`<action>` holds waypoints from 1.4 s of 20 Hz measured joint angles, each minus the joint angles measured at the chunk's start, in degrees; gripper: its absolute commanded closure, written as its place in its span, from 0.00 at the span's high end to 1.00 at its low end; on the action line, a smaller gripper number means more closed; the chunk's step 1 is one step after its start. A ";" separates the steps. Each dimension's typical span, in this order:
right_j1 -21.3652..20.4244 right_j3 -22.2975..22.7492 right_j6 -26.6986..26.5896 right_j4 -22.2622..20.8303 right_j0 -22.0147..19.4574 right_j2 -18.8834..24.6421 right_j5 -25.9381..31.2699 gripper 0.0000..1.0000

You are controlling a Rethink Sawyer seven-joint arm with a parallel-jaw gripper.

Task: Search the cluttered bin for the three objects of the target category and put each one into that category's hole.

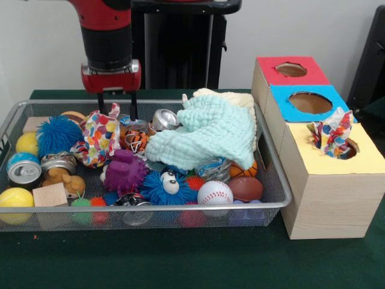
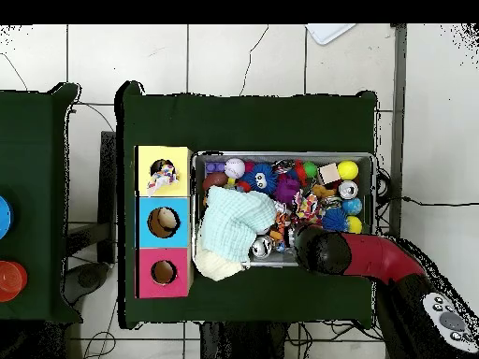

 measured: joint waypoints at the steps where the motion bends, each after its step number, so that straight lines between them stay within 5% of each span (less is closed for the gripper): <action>1: 0.80 -0.30 0.00 -0.34 0.23 -0.27 -0.69 1.00; 10: 2.42 -1.93 0.00 -1.75 1.69 -2.30 -2.04 1.00; 11: 2.20 -2.65 0.00 -1.75 2.00 -2.89 -2.04 0.00; 28: -0.22 -3.73 0.00 -1.74 2.56 -3.81 -0.01 0.00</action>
